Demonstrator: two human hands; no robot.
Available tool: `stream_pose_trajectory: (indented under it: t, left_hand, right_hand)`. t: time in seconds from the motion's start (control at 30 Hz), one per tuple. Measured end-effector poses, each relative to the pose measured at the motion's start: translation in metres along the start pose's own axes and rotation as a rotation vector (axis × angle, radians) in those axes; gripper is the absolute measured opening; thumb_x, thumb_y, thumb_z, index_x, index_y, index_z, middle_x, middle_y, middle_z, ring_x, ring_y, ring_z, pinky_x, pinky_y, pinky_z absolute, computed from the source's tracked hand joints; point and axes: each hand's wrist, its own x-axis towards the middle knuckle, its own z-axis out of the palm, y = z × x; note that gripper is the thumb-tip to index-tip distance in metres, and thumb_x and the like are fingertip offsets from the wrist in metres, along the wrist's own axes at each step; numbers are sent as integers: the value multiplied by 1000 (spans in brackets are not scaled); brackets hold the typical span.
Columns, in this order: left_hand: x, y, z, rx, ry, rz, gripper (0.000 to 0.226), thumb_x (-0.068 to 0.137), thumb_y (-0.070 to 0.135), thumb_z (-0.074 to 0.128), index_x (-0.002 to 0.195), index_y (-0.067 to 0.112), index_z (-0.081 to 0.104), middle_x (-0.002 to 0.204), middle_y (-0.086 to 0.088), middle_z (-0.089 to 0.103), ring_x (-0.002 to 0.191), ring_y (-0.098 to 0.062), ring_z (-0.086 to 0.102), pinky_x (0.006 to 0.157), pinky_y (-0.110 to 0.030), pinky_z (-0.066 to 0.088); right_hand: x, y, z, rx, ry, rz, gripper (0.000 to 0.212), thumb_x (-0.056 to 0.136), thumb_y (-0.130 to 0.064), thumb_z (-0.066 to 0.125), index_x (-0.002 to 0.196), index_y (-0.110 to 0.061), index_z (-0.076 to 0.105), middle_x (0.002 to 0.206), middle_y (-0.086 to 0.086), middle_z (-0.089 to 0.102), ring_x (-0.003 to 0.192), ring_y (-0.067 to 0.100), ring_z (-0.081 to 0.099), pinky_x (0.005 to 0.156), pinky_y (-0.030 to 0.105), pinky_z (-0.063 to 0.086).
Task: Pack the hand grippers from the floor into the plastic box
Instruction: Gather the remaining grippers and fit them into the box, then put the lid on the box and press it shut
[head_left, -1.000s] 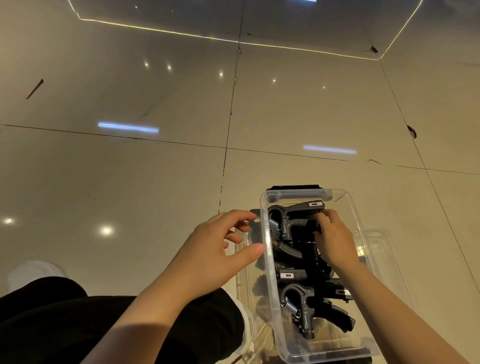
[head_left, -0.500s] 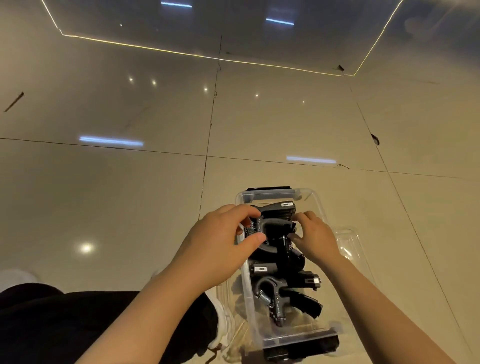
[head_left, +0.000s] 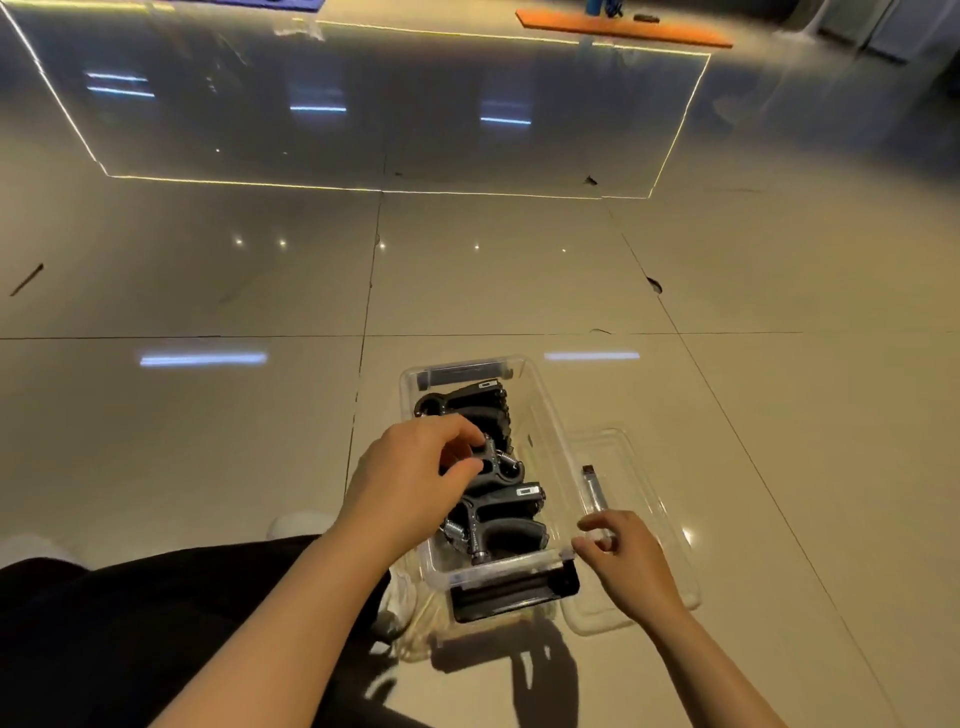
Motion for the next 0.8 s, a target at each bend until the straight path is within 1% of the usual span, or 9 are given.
stream_pose_trajectory:
  t: [0.1,0.2,0.27,0.4,0.47,0.57,0.63,0.73,0.8]
  left_hand:
    - [-27,11,7,19,45,-23,8,87,31,60,95,32,63,97,15,58,86,-1,56,78,-25,49]
    - [-49,25,14,58,57,-53,7,88,33,58,93,31,62,97,13,58,88,-5,57,79,-30,50]
    - [-59,39,17,64,60,-24,10,87,36,58,95,31,62,95,13,60,89,-7,57,80,-34,51]
    - [-61,78,3,36,29,39,26,85,45,57,105,30,61,98,14,62,91,-5,58,82,-35,52]
    - [-60,88,-16,69,82,99,31,81,51,53,104,32,60,95,14,62,88,-4,58,80,-34,53]
    - [-58,75,-43,127,202,116,27,83,44,54,103,27,61,92,12,60,87,-6,58,80,-34,53]
    - [-56,57,-45,168,219,47,27,85,39,55,106,23,61,96,8,61,90,-8,57,82,-35,52]
    - [-44,31,-8,236,179,-41,30,87,40,56,114,27,58,110,6,61,98,-9,54,85,-32,49]
    - [-37,19,35,253,81,-42,39,87,44,55,123,28,53,122,6,55,110,-11,50,91,-32,45]
  right_hand:
    - [-21,-3,-16,33,14,-57,12,85,-19,66,88,-30,61,102,-5,58,80,-1,55,65,9,39]
    - [-42,-9,-35,74,44,-124,16,85,-18,66,82,-33,61,97,-7,60,80,3,59,67,14,43]
    - [-55,-11,-49,96,57,-163,16,85,-18,67,81,-33,63,96,-7,62,80,6,61,69,19,47]
    - [-77,-8,-83,117,58,-212,7,86,-19,66,88,-25,66,96,-10,62,84,5,61,68,14,44]
    - [-81,-4,-98,117,52,-213,7,86,-21,66,89,-27,65,97,-10,63,84,5,61,67,13,43]
    - [-81,2,-110,119,44,-190,9,86,-25,66,94,-28,64,99,-11,63,85,4,60,66,14,43]
    - [-77,6,-106,120,31,-177,14,86,-26,66,99,-27,63,99,-12,62,86,3,58,66,14,43]
    - [-67,14,-92,109,-14,-165,18,85,-25,67,102,-28,61,100,-13,60,86,3,58,68,16,44]
    - [-59,28,-82,92,-45,-115,21,84,-27,67,104,-29,59,101,-14,59,88,3,58,72,18,44]
